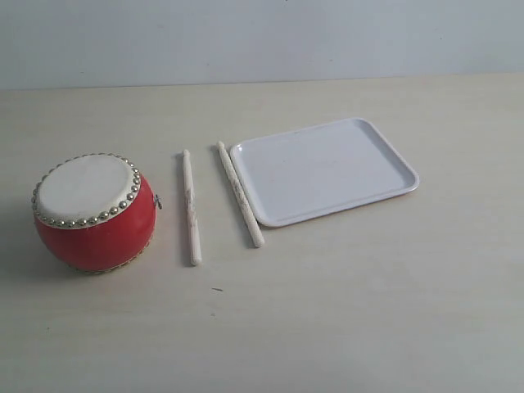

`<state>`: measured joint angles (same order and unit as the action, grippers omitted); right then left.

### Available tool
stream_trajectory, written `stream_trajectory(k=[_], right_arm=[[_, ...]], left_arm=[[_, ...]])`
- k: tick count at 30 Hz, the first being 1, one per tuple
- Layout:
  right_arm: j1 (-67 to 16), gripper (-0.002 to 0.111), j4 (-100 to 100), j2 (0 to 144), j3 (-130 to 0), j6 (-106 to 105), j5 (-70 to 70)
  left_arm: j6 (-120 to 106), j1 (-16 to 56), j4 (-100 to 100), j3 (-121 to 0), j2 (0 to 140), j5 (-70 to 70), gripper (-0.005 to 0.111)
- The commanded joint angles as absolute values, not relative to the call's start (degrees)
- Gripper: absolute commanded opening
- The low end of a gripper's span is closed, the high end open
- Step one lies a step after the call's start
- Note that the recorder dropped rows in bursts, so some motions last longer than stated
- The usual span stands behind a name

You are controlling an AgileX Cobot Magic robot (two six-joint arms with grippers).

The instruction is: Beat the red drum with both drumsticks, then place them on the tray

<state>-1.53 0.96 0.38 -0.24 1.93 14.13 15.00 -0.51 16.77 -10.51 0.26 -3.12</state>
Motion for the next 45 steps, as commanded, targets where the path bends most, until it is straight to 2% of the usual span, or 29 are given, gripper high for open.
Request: stream_trajectory(k=[1,5,8,11,13,17,23,33,38,45], right_arm=[[-1.3,0.0,1.3,0.0,0.0,1.7,14.0],[-1.3,0.0,1.3,0.0,0.0,1.7,14.0],[-1.3,0.0,1.3,0.0,0.0,1.7,14.0],[-1.3,0.0,1.3,0.0,0.0,1.7,14.0],[-1.3,0.0,1.3,0.0,0.0,1.7,14.0],[-1.3,0.0,1.3,0.0,0.0,1.7,14.0],[-1.3,0.0,1.3,0.0,0.0,1.7,14.0],[-1.3,0.0,1.3,0.0,0.0,1.7,14.0],[-1.3,0.0,1.3,0.0,0.0,1.7,14.0],[-1.3,0.0,1.3,0.0,0.0,1.7,14.0]], left_arm=[[12.9,-0.6,14.3,-20.3,0.0,-11.2,0.0],[4.6,-0.6,20.0,-27.2,2.3,-19.3,0.0],[-9.3,-0.6,33.2,-31.4,5.0,-25.6,0.0],[-32.9,-0.7,57.9,-36.2,12.7,-37.8,0.0],[-38.6,-0.7,64.0,-37.7,17.9,-43.2,0.0],[-38.8,-0.7,65.2,-39.5,26.1,-47.9,0.0],[-42.2,-0.7,65.7,-42.5,34.1,-46.9,0.0],[-42.9,0.3,52.2,-58.0,45.6,-43.9,0.0],[-42.1,5.3,48.7,-58.2,48.9,-44.2,0.0],[-36.1,18.8,44.5,-57.8,55.8,-41.0,0.0]])
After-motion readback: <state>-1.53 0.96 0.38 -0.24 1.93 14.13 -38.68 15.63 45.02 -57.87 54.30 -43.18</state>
